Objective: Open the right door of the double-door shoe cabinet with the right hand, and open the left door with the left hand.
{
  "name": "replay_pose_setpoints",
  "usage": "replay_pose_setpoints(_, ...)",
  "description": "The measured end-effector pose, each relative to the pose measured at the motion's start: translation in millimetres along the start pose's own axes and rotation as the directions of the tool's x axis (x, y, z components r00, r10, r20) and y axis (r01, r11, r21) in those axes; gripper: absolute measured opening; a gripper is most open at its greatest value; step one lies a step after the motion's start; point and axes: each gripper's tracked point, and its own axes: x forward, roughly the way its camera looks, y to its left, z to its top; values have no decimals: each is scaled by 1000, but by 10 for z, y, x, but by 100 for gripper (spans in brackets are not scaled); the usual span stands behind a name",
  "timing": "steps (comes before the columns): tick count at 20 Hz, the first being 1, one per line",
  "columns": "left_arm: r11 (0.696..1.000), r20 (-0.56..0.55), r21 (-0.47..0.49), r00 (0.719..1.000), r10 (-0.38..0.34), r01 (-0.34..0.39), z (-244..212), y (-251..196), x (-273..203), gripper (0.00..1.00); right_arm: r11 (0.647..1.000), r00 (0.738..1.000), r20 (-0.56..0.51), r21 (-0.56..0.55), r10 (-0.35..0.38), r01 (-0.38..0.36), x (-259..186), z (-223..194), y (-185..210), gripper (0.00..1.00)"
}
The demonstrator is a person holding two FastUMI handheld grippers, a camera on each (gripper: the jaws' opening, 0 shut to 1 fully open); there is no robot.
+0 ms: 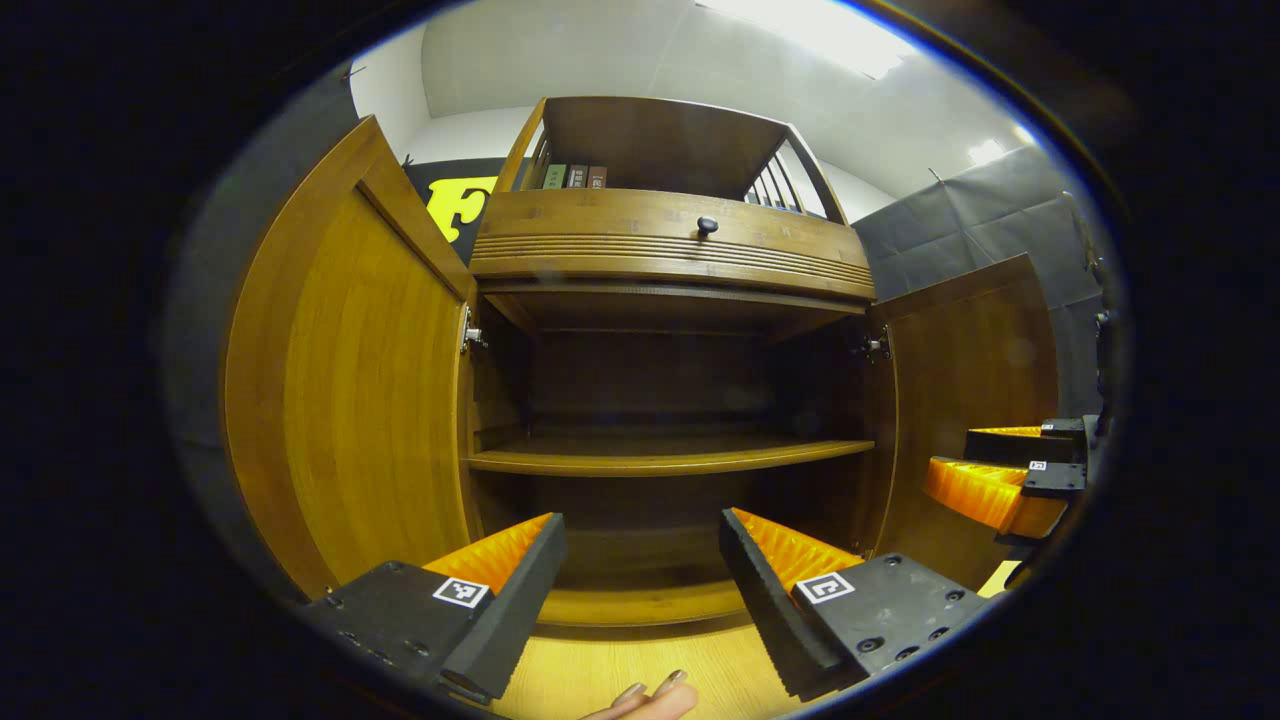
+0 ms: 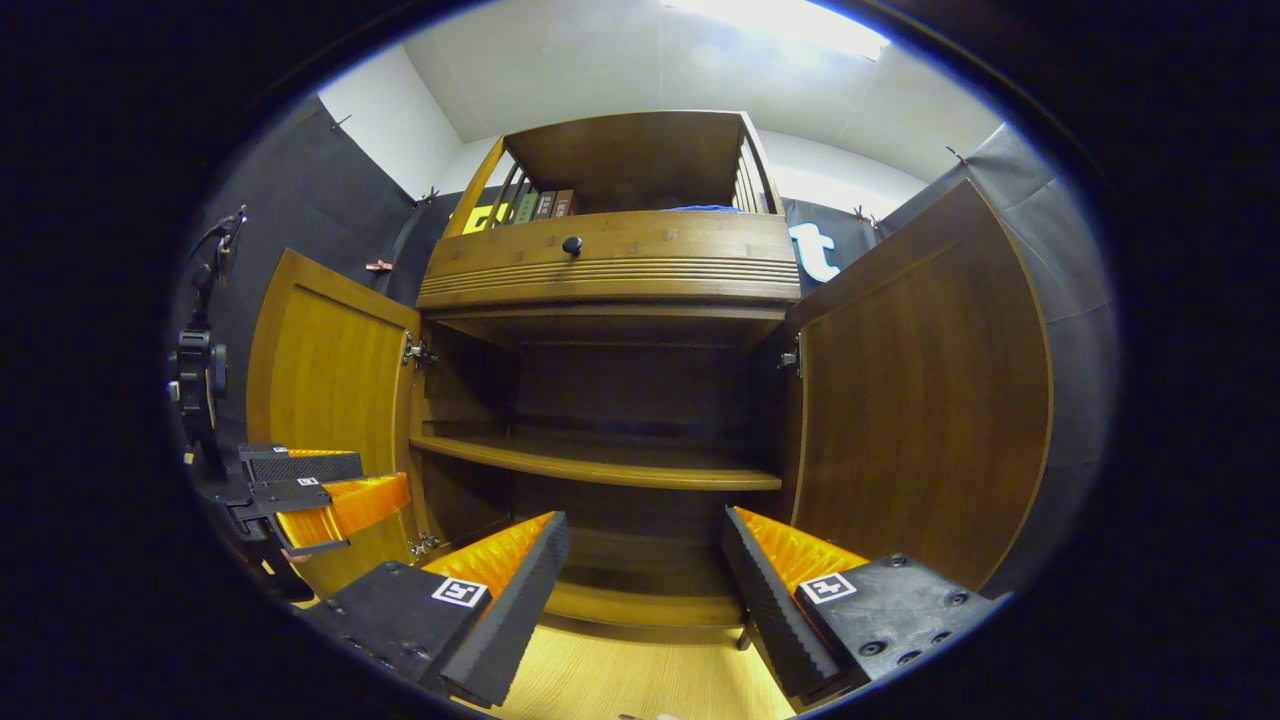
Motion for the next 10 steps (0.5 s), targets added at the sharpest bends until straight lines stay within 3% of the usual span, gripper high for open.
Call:
replay_pose_setpoints(7, 1000, 1, 11, 1000, 15, -15, -13, 19, 8, 96, 1000, 1000, -6, -1, 16, -16, 20, -12, 44, 95)
replay_pose_setpoints(10, 1000, -2, 8, 1000, 8, -8, -19, 5, 13, 95, 1000, 1000, -2, -1, 13, -13, 12, -8, 23, 99)
